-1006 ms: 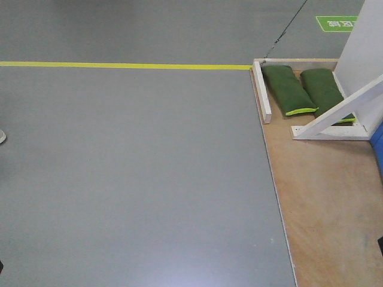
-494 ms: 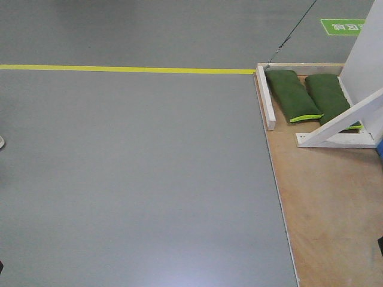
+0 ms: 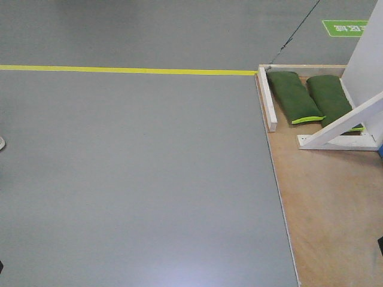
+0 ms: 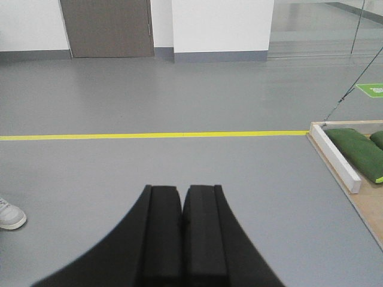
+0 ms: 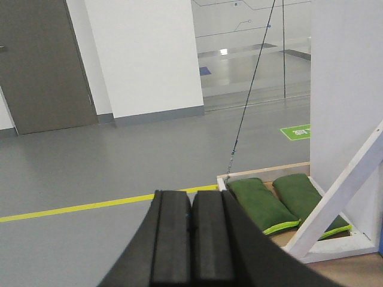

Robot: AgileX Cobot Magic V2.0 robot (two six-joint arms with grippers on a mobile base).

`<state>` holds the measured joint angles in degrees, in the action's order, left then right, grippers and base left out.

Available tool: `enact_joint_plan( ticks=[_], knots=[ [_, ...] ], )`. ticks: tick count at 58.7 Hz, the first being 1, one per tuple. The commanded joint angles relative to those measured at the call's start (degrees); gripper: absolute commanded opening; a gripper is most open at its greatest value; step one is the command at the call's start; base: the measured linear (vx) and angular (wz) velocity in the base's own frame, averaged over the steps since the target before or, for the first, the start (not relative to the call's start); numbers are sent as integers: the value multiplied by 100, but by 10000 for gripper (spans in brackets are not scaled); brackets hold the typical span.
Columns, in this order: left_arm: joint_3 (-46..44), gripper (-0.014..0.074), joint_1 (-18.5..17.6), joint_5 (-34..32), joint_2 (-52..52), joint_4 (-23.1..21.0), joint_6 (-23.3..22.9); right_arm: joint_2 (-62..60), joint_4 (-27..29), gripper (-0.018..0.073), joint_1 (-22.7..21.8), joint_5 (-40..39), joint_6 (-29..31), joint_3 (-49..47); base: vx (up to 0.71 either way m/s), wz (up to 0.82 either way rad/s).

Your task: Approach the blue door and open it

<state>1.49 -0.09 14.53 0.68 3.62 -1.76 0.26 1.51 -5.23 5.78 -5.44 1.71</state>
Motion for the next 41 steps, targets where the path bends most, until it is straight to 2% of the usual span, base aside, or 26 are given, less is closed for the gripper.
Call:
enact_joint_plan(
  ticks=[1, 14, 22, 34, 41],
  knots=[
    [-152, 73, -35, -443, 65, -35, -5, 56, -15, 12, -40, -497, 19, 15, 0, 0],
    [-152, 73, -35, -443, 65, -35, -5, 56, -15, 12, -40, -522, 18, -76, 0, 0],
    [-152, 73, -35, -443, 65, -35, -5, 56, 387, 12, -40, -483, 18, -503, 0, 0],
    [-152, 73, -35, -443, 65, -35, -5, 781, 451, 12, -40, 365, 18, -2077, 0, 0],
    [-152, 73, -35, -443, 65, -35, -5, 1539, 429, 12, -40, 467, 18, -3192, 0, 0]
  ],
)
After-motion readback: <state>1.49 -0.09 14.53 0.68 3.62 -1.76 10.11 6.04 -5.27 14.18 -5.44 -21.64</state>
